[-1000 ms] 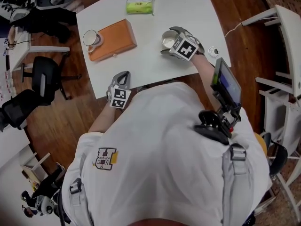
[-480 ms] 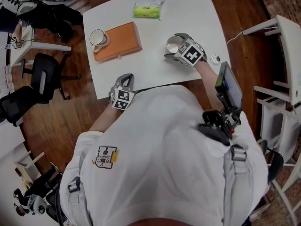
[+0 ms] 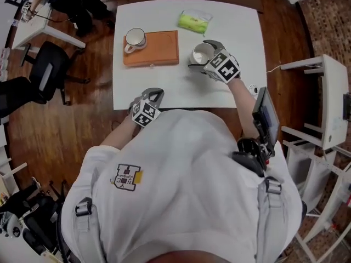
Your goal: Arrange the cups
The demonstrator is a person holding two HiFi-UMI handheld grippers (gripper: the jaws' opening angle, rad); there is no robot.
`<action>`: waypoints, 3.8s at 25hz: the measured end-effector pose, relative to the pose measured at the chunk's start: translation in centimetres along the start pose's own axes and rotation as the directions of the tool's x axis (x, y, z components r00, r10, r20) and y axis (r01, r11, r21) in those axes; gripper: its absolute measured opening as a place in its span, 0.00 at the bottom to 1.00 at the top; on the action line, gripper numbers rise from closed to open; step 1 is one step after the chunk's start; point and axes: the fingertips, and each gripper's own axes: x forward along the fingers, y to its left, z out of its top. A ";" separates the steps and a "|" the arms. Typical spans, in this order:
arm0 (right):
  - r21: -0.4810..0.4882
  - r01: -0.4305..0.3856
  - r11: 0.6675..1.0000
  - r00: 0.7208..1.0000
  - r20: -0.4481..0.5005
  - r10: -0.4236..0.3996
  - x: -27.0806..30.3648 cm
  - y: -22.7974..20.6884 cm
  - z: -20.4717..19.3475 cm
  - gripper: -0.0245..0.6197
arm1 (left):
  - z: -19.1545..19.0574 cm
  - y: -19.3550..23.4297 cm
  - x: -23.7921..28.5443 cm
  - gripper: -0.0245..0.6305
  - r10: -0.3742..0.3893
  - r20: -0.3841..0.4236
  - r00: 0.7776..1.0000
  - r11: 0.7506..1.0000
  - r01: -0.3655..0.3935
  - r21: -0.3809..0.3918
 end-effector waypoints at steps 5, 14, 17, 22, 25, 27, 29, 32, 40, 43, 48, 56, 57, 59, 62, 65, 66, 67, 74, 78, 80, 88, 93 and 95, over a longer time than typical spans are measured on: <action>-0.098 -0.018 0.995 0.999 0.025 0.021 1.3 0.3 6.5 0.82 | 0.2 -0.1 -0.3 0.04 -0.044 0.016 0.999 0.997 0.045 -0.058; -0.170 -0.044 0.985 0.999 0.020 0.048 5.3 -0.4 14.0 0.82 | -1.4 3.8 -2.6 0.04 0.007 0.046 0.999 0.989 0.000 -0.147; -0.182 -0.064 0.981 0.998 -0.001 0.065 6.9 0.0 15.0 0.82 | -3.0 5.1 -3.6 0.04 0.029 0.037 0.999 0.981 -0.021 -0.191; -0.177 -0.095 0.980 0.995 -0.055 0.087 10.1 0.3 14.9 0.82 | -4.2 6.1 -4.2 0.04 0.021 0.051 0.998 0.977 -0.010 -0.211; -0.164 -0.109 0.980 0.992 -0.081 0.097 10.2 0.3 13.7 0.82 | -3.6 5.3 -4.2 0.04 0.016 0.057 0.998 0.981 -0.005 -0.192; -0.159 -0.115 0.981 0.990 -0.094 0.101 10.7 0.2 13.1 0.82 | -3.6 5.2 -4.2 0.04 0.012 0.056 0.998 0.985 -0.002 -0.175; -0.156 -0.121 0.980 0.989 -0.105 0.105 11.3 0.3 12.6 0.82 | -3.7 5.1 -4.0 0.04 0.012 0.057 0.998 0.987 -0.002 -0.162; -0.156 -0.132 0.979 0.987 -0.115 0.115 12.0 0.5 12.1 0.82 | -3.9 5.2 -3.9 0.04 0.020 0.062 0.998 0.986 -0.009 -0.164; -0.190 -0.174 0.966 0.980 -0.129 0.152 13.1 0.9 11.1 0.82 | -3.9 5.3 -3.9 0.04 0.045 0.056 0.997 0.984 -0.034 -0.173; -0.183 -0.212 0.960 0.975 -0.109 0.194 13.2 0.8 11.0 0.82 | -3.9 5.2 -3.8 0.04 0.051 0.052 0.997 0.985 -0.042 -0.169; -0.226 -0.298 0.928 0.952 -0.141 0.271 13.3 1.2 10.8 0.82 | -4.0 5.2 -3.9 0.04 0.063 0.043 0.997 0.985 -0.055 -0.161; -0.352 -0.437 0.828 0.898 -0.222 0.380 12.8 2.2 10.6 0.82 | -4.4 5.3 -3.6 0.04 0.075 0.025 0.997 0.986 -0.071 -0.148; -0.353 -0.440 0.826 0.897 -0.220 0.383 12.8 2.3 10.6 0.82 | -4.4 5.3 -3.6 0.04 0.077 0.023 0.997 0.986 -0.073 -0.148; -0.352 -0.441 0.826 0.897 -0.210 0.389 12.7 2.4 10.6 0.81 | -4.4 5.3 -3.6 0.04 0.080 0.020 0.997 0.986 -0.076 -0.147; -0.352 -0.441 0.825 0.897 -0.199 0.394 12.7 2.4 10.6 0.81 | -4.4 5.3 -3.6 0.04 0.082 0.015 0.996 0.986 -0.079 -0.149; -0.355 -0.444 0.823 0.896 -0.199 0.397 12.9 2.4 10.6 0.81 | -4.5 5.4 -3.6 0.04 0.087 0.012 0.996 0.985 -0.084 -0.151; -0.354 -0.445 0.822 0.895 -0.200 0.398 12.8 2.5 10.6 0.81 | -4.5 5.4 -3.5 0.04 0.088 0.011 0.996 0.985 -0.085 -0.149; -0.354 -0.446 0.822 0.895 -0.202 0.398 12.8 2.5 10.6 0.82 | -4.5 5.3 -3.5 0.04 0.088 0.010 0.996 0.986 -0.086 -0.146; -0.298 -0.477 0.827 0.876 -0.242 0.418 12.9 2.3 9.8 0.85 | -4.3 5.4 -3.6 0.04 0.095 0.009 0.995 0.985 -0.092 -0.145; -0.245 -0.461 0.853 0.885 -0.189 0.425 12.4 1.8 10.1 0.93 | -4.3 5.2 -3.7 0.04 0.087 0.008 0.996 0.986 -0.085 -0.143; -0.245 -0.433 0.868 0.901 -0.163 0.403 11.8 1.1 10.7 0.93 | -4.4 5.2 -3.8 0.04 0.085 0.006 0.996 0.987 -0.083 -0.136; -0.185 -0.206 0.961 0.974 0.054 0.219 8.3 -1.9 13.2 0.88 | -5.0 5.0 -3.4 0.04 0.082 -0.004 0.997 0.991 -0.082 -0.106; -0.015 -0.067 0.998 0.971 0.227 0.069 5.9 -2.7 12.3 0.84 | -4.9 5.1 -3.3 0.04 0.076 -0.010 0.997 0.992 -0.077 -0.102; 0.017 -0.037 0.999 0.967 0.253 0.032 5.1 -2.2 11.2 0.84 | -4.9 5.0 -3.4 0.04 0.073 -0.012 0.997 0.992 -0.074 -0.098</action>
